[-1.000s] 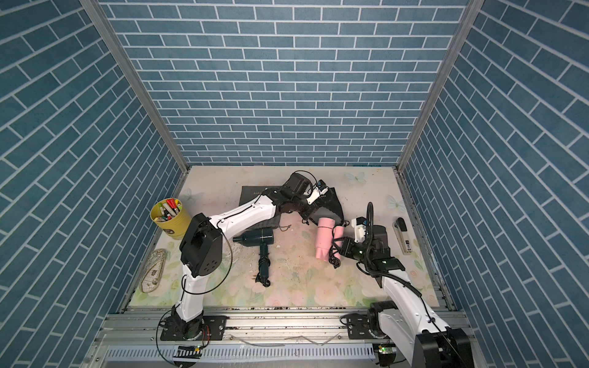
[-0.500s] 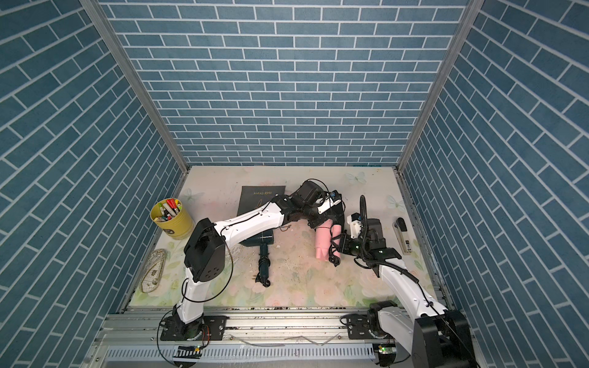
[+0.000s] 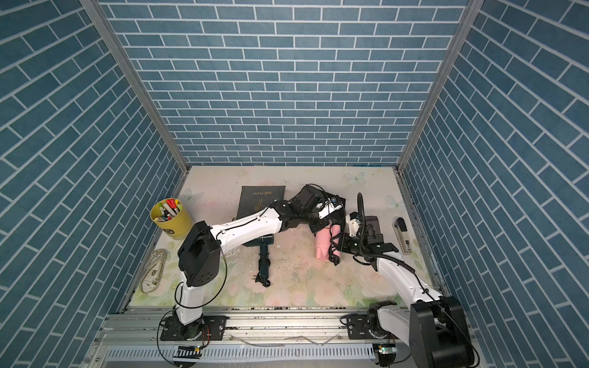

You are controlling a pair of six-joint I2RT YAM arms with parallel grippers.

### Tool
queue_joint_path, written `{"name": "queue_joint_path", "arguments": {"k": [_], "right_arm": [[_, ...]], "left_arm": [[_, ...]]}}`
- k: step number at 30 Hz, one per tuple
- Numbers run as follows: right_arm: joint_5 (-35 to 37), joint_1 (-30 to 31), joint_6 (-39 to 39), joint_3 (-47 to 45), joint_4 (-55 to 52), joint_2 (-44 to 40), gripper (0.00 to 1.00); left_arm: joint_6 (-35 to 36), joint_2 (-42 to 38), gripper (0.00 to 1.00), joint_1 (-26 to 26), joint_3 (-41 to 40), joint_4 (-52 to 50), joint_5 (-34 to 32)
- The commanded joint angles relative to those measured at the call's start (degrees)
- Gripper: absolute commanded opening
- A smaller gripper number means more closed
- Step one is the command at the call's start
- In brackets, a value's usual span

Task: Pack away hair dryers
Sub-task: Place the hair dryer in the drawstring bag.

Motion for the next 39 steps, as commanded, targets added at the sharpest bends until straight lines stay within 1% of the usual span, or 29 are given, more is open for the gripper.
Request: {"name": "queue_joint_path", "arguments": {"k": [1, 8, 14, 21, 32, 39], "right_arm": [[-3.4, 0.3, -1.3, 2.4, 4.2, 0.3, 0.00], [-5.8, -0.8, -0.3, 1.8, 6.5, 0.7, 0.00], [-10.9, -5.1, 4.1, -0.9, 12.1, -0.1, 0.00], [-15.2, -8.2, 7.4, -3.1, 16.5, -0.9, 0.00], [-17.2, -12.2, 13.6, -5.2, 22.9, 2.1, 0.00], [-18.0, -14.2, 19.3, -7.4, 30.6, 3.5, 0.00]], "left_arm": [[0.4, -3.2, 0.00, -0.5, -3.1, 4.8, 1.7], [0.6, -6.2, 0.00, -0.6, -8.6, 9.2, 3.3], [0.4, -7.2, 0.00, -0.6, -11.0, 9.9, 3.8], [-0.1, -7.6, 0.00, -0.6, -12.7, 10.6, 4.3], [-1.0, -8.9, 0.00, -0.8, -15.2, 11.7, 5.2], [-1.9, -9.2, 0.00, -0.8, -16.4, 11.5, 5.1]]}}
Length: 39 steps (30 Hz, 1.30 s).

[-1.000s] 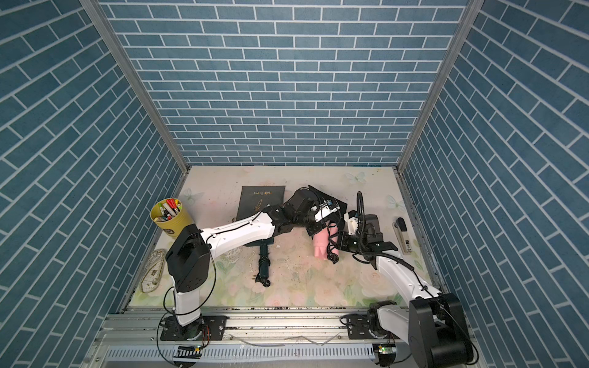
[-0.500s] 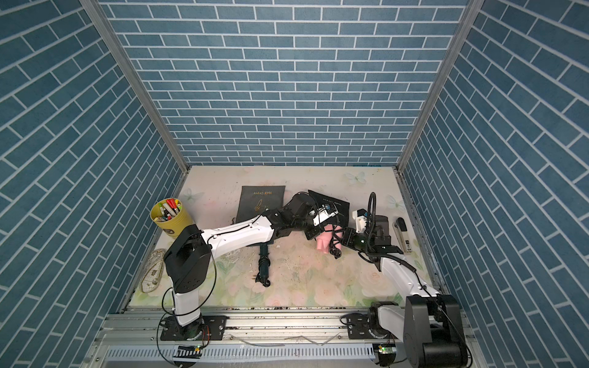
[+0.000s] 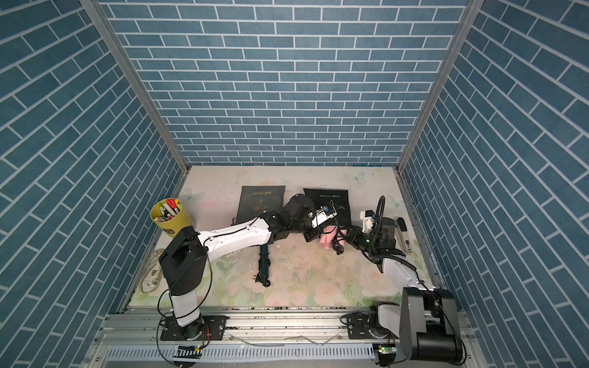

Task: Pack away hair dryers
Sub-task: Place the hair dryer in the drawstring bag.

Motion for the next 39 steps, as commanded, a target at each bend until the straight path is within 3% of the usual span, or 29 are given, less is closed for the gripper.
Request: {"name": "queue_joint_path", "arguments": {"k": [1, 18, 39], "right_arm": [[-2.4, -0.7, 5.2, -0.5, 9.2, 0.3, 0.00], [-0.5, -2.3, 14.9, -3.0, 21.2, 3.8, 0.00], [7.6, -1.9, 21.3, -1.6, 25.1, 6.4, 0.00]], "left_arm": [[-1.0, -1.6, 0.00, -0.5, -1.5, -0.2, 0.8], [-3.2, -1.1, 0.00, -0.8, -2.8, 0.1, 2.0], [-8.0, 2.1, 0.00, -2.5, 1.2, -0.8, 7.6]]}}
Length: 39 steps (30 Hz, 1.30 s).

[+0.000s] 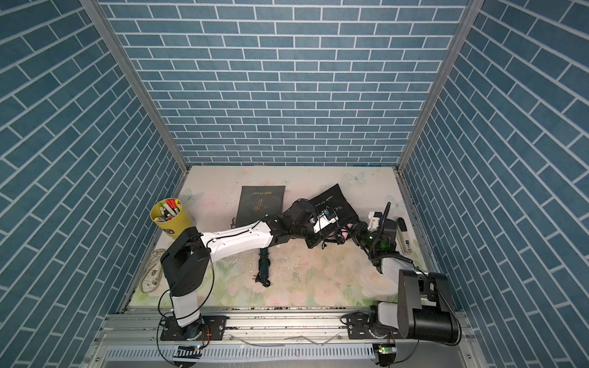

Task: Pack away hair dryers
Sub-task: Place the hair dryer in the drawstring bag.

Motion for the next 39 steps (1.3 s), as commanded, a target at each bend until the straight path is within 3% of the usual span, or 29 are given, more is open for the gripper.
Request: {"name": "queue_joint_path", "arguments": {"k": [1, 19, 30, 39], "right_arm": [[3.4, 0.1, 2.8, 1.9, 5.4, -0.4, 0.00], [12.9, 4.8, 5.2, 5.3, 5.7, 2.9, 0.00], [13.8, 5.5, 8.2, 6.8, 8.2, 4.9, 0.00], [18.6, 8.1, 8.0, 6.6, 11.9, 7.1, 0.00]], "left_arm": [[-1.3, 1.7, 0.00, -1.1, 2.9, -1.2, 2.9], [-4.1, 3.9, 0.00, -2.4, 6.8, -2.3, 5.4], [-3.9, 5.0, 0.00, -2.6, 7.6, -5.3, 3.9], [-9.8, 6.7, 0.00, -2.8, 10.7, -1.5, 7.7]]}}
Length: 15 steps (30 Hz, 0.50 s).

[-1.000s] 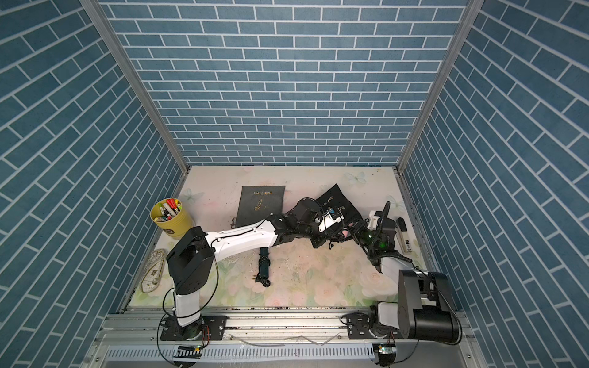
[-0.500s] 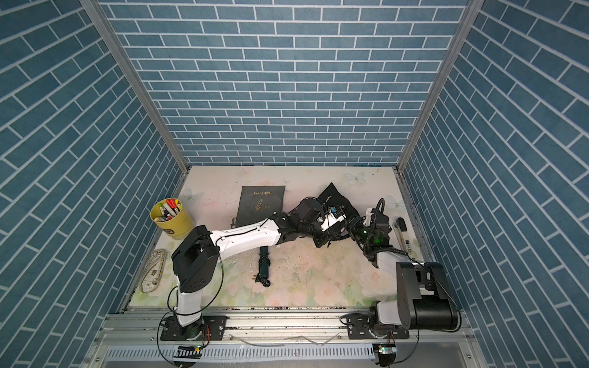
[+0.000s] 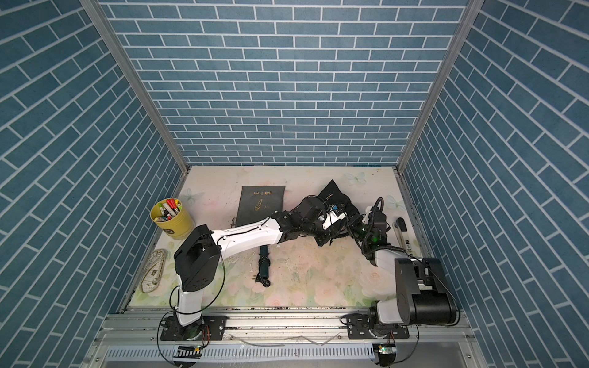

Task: Pack away hair dryers
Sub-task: Place the hair dryer in the drawstring bag.

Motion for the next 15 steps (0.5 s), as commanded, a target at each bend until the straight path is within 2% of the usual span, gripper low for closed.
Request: {"name": "queue_joint_path", "arguments": {"k": [1, 7, 15], "right_arm": [[5.3, 1.1, 2.5, 2.0, 8.5, 1.1, 0.00], [8.8, 2.6, 3.9, 0.4, 13.3, 2.3, 0.00], [7.0, 3.8, 3.1, 0.4, 12.0, 3.8, 0.00]], "left_arm": [[-3.5, 1.2, 0.00, -1.5, 1.6, 1.4, 5.0], [-5.2, 1.2, 0.00, -1.5, 1.6, 2.3, 2.6], [-6.7, 0.8, 0.04, -1.4, 1.5, 3.6, -2.7]]}}
